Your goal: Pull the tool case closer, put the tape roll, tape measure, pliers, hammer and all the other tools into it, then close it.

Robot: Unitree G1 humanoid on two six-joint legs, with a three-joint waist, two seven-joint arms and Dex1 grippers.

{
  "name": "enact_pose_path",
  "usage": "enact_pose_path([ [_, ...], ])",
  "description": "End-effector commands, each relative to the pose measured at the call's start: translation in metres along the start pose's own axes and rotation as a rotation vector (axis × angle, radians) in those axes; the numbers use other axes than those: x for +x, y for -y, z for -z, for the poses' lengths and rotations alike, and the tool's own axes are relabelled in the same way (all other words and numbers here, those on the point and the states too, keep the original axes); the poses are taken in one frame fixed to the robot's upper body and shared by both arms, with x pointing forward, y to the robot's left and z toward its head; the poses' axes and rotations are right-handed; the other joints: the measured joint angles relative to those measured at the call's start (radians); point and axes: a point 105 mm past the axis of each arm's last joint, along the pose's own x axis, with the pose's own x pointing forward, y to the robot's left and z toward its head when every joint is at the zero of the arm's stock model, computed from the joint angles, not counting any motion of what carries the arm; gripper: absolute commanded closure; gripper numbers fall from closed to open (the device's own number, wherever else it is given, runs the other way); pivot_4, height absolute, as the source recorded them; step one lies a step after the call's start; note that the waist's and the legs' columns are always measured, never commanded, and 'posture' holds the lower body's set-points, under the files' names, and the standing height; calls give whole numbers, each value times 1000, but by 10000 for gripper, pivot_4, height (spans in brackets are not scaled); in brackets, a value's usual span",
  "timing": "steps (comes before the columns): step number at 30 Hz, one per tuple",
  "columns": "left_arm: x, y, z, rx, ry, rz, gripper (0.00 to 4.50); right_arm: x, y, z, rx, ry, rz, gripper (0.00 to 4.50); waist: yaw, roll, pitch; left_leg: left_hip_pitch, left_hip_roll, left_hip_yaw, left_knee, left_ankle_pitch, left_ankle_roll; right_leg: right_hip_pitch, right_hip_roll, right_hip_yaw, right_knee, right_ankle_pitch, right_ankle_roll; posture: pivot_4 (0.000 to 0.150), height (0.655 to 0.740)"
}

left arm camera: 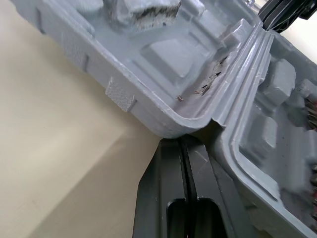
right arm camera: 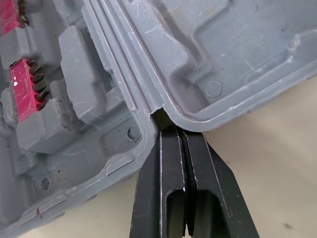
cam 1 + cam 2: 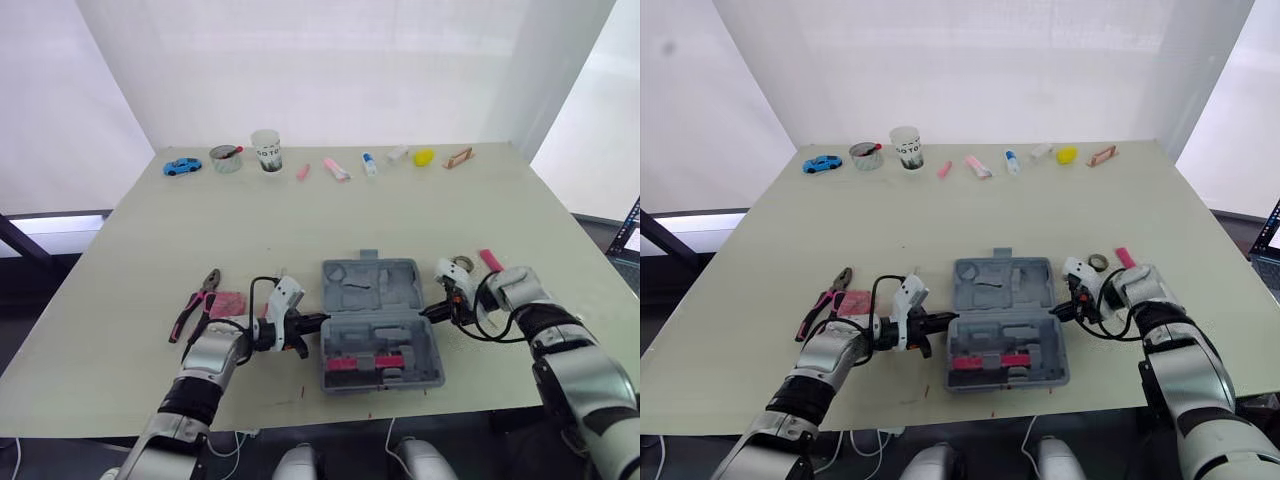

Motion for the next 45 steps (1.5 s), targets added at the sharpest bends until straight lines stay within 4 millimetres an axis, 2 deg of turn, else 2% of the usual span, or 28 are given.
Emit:
enact_pose_path([
  [1,4,10,-1,43,-23,86,45000,4,-14,-8,-61,113,-10,44842,3,0,0,0,0,0,0,0,0,0,0,0,0,0,0,1500,7400],
  [8,1,10,1,78,-61,126,45000,2,-28,-9,-76,187,46,44842,5,0,0,-1,0,0,1,0,0,0,0,0,0,0,0,1500,7400],
  [13,-3,14,2,95,-86,168,45000,-1,-34,-2,-57,181,65,44842,6,0,0,-1,0,0,1,0,0,0,0,0,-1,0,0,1500,7400],
  [27,-18,9,10,111,-139,156,45000,2,-43,8,-27,191,104,44842,5,0,0,-1,0,0,1,0,0,0,0,0,-1,0,0,1500,7400],
  [45,-25,7,17,181,-214,175,45000,3,-48,13,-30,214,154,44842,6,0,0,-1,0,0,1,0,0,0,0,0,-1,0,0,1500,7400],
])
